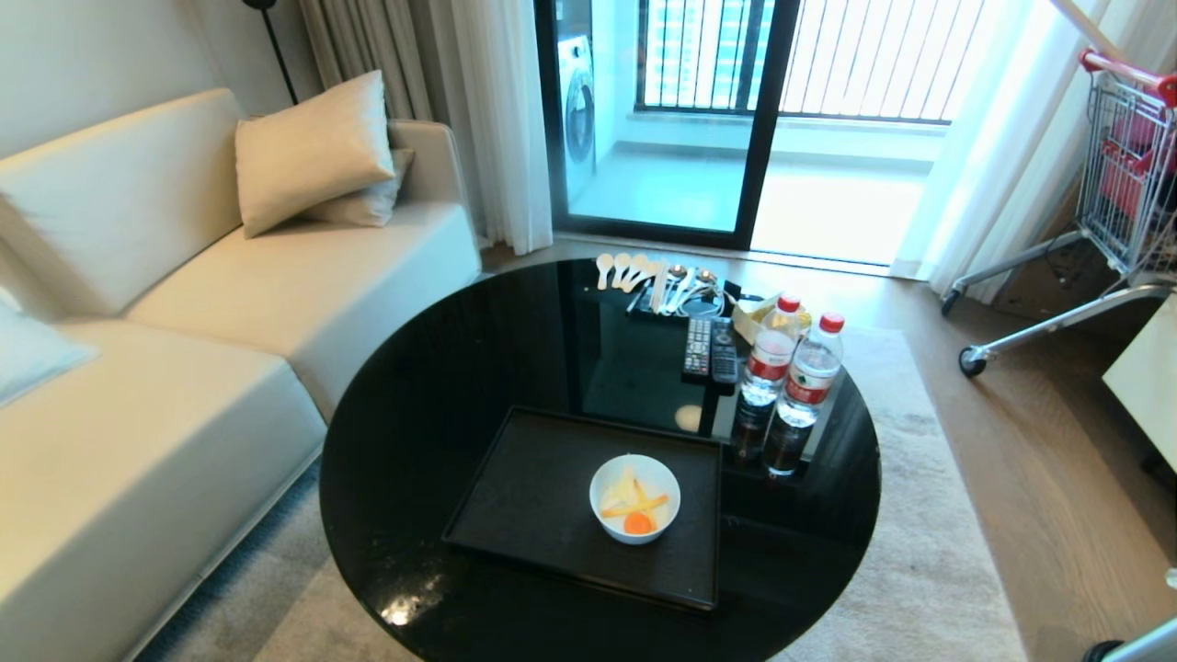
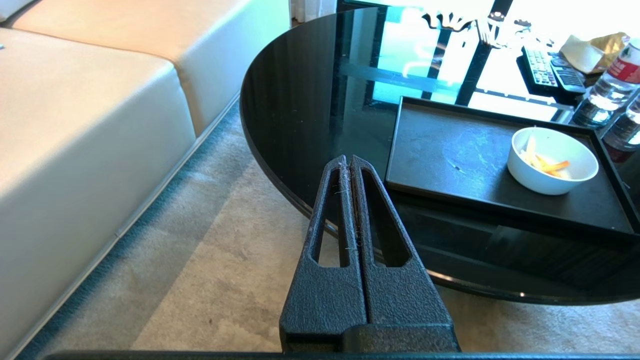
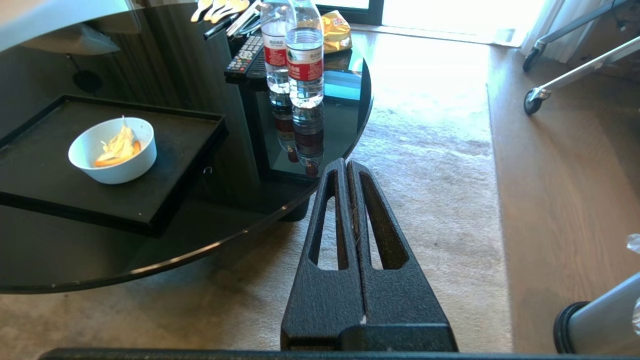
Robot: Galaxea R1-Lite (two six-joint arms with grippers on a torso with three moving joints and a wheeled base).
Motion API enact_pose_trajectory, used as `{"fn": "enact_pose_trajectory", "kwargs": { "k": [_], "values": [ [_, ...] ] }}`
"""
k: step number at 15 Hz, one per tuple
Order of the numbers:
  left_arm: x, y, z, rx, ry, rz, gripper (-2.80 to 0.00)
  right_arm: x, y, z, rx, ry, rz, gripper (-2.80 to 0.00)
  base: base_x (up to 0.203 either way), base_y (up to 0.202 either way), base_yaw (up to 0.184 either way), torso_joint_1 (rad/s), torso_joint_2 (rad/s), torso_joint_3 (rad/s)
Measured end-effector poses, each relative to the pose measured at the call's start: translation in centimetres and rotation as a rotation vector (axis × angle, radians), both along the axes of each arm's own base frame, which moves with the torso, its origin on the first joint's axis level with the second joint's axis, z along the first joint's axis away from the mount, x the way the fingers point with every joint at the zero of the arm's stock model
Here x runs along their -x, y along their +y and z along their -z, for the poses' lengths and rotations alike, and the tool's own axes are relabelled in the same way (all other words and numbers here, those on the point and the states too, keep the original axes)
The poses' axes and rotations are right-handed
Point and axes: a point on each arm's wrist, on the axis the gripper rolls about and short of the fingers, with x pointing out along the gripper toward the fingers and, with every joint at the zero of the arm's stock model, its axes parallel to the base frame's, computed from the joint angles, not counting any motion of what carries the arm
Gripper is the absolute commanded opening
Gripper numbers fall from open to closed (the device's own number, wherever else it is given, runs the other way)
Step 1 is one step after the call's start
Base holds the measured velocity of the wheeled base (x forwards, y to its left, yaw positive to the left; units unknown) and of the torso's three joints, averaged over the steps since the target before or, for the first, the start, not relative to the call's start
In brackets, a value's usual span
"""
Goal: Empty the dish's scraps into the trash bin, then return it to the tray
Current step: Pick up the bowl with leftover food
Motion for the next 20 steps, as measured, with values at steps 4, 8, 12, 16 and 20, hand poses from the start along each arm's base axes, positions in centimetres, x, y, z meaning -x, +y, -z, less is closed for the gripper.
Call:
{"fn": "enact_pose_trajectory", "kwargs": {
  "k": [4,8,12,16,20],
  "values": [
    [0.0,0.0,0.0,0.0,0.0,0.0,-2.8,0.0,0.0,-2.0,0.036,-0.009,-0.002,-2.8,0.0,0.0,0.0,0.0,0.0,0.0],
    [0.0,0.0,0.0,0.0,0.0,0.0,-2.8,-1.6,0.0,-7.3,0.059,0.017,-0.009,-2.8,0.0,0.0,0.0,0.0,0.0,0.0],
    [0.0,0.0,0.0,0.0,0.0,0.0,-2.8,-7.0,0.3,-12.2,0.15,0.055,-0.069,-2.8,0.0,0.0,0.0,0.0,0.0,0.0],
    [0.0,0.0,0.0,0.0,0.0,0.0,-2.8,-15.2,2.2,-15.0,0.208,0.073,-0.181,-2.8,0.0,0.0,0.0,0.0,0.0,0.0],
    [0.0,0.0,0.0,0.0,0.0,0.0,-2.8,-23.8,6.2,-15.9,0.189,0.122,-0.295,-2.8,0.0,0.0,0.0,0.0,0.0,0.0]
  ]
}}
